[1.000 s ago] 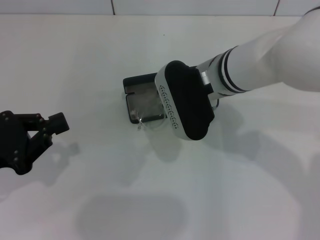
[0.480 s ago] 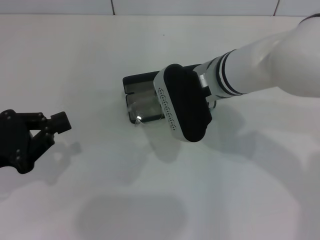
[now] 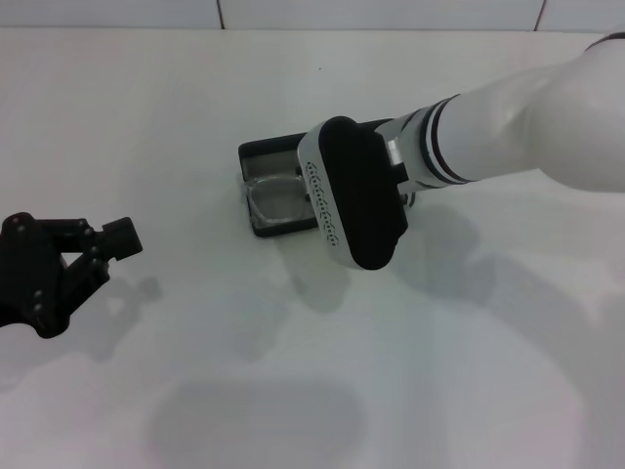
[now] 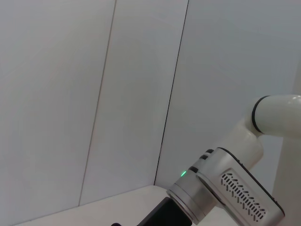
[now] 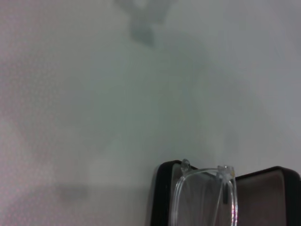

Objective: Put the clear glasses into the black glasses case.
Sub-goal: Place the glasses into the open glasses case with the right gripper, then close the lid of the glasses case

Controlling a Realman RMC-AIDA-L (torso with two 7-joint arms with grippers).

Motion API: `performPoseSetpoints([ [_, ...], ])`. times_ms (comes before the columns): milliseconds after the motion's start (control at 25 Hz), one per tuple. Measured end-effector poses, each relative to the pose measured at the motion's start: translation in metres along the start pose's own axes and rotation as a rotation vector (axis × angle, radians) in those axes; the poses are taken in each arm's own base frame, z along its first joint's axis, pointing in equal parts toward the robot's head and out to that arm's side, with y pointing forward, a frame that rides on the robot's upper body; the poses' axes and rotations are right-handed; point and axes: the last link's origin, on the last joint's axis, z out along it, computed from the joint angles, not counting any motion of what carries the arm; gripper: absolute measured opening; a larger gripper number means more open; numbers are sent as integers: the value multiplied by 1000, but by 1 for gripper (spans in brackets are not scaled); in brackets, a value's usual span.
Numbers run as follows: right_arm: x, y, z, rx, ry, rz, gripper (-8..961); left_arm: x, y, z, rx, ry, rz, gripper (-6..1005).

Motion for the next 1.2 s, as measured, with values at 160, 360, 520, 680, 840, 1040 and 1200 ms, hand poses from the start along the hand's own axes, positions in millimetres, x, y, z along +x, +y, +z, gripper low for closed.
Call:
performPoseSetpoints([
  [160,1,0,0,8,-1,7,273,0,0,0,1,1,-1,44],
  [360,-3,3,-2,0,-15,10,272,1,0,0,2,3,-4,44],
  [520,-13,8,-8,3,-47,2,271,1,0,-2,8,4,-6,44],
  [680,-17,13,-16,16,-75,23,270,0,0,-3,12,4,-8,44],
  [840,-12,17,-33,78,-125,146,270,2,-1,-3,14,9,-4,44],
  [1040,-9,17,-51,144,-217,341,269,7,-4,-8,51,45,7,44],
  [1200,15,14,-75,197,-329,634,268,13,-9,0,43,73,24,44],
])
